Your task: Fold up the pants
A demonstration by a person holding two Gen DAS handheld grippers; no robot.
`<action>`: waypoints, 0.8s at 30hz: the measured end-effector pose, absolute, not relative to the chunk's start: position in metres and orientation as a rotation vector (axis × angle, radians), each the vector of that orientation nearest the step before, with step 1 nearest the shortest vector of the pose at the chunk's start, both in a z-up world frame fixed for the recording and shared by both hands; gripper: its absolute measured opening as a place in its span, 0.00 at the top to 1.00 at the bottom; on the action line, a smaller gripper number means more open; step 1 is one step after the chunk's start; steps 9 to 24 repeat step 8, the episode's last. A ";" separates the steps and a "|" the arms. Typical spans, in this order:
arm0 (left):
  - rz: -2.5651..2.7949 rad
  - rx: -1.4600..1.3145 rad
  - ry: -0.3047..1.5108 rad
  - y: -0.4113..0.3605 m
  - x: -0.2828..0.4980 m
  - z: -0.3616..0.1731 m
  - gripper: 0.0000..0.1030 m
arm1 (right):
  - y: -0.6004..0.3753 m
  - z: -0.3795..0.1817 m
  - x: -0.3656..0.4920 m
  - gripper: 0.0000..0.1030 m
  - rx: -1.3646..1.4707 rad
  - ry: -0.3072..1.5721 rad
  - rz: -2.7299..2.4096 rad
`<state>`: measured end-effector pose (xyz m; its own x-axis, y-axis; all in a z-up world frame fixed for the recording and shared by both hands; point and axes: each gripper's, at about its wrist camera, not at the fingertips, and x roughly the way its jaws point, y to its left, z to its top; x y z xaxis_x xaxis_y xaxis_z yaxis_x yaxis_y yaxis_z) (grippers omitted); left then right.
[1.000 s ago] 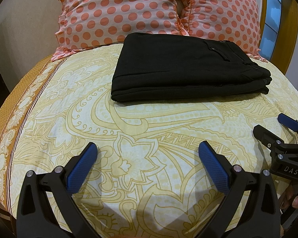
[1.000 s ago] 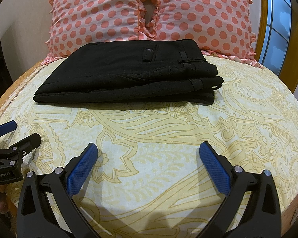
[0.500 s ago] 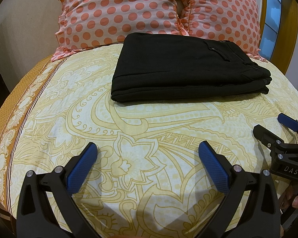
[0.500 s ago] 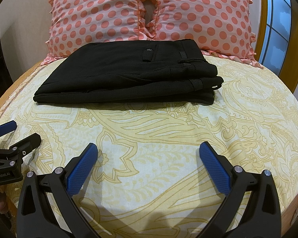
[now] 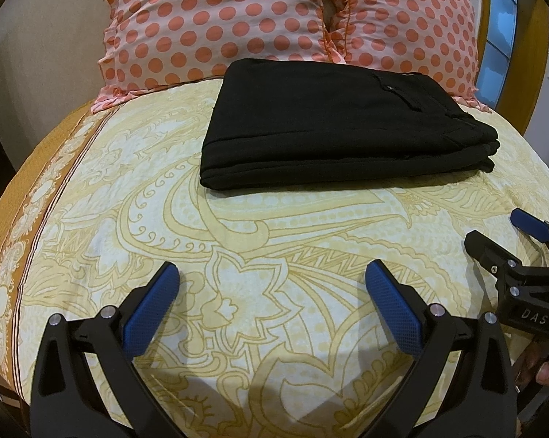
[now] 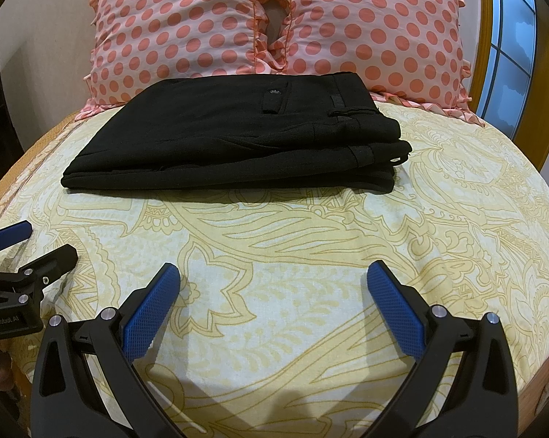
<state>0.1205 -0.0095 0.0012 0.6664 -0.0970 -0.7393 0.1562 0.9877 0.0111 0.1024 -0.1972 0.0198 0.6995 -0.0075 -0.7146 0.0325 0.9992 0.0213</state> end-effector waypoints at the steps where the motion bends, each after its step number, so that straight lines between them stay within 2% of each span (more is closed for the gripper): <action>1: -0.142 0.076 0.831 -0.009 0.121 0.001 0.02 | -0.197 0.020 0.102 0.01 0.033 0.796 -0.022; 24: -0.146 0.079 0.821 -0.007 0.121 0.001 0.02 | -0.197 0.020 0.103 0.01 0.033 0.795 -0.022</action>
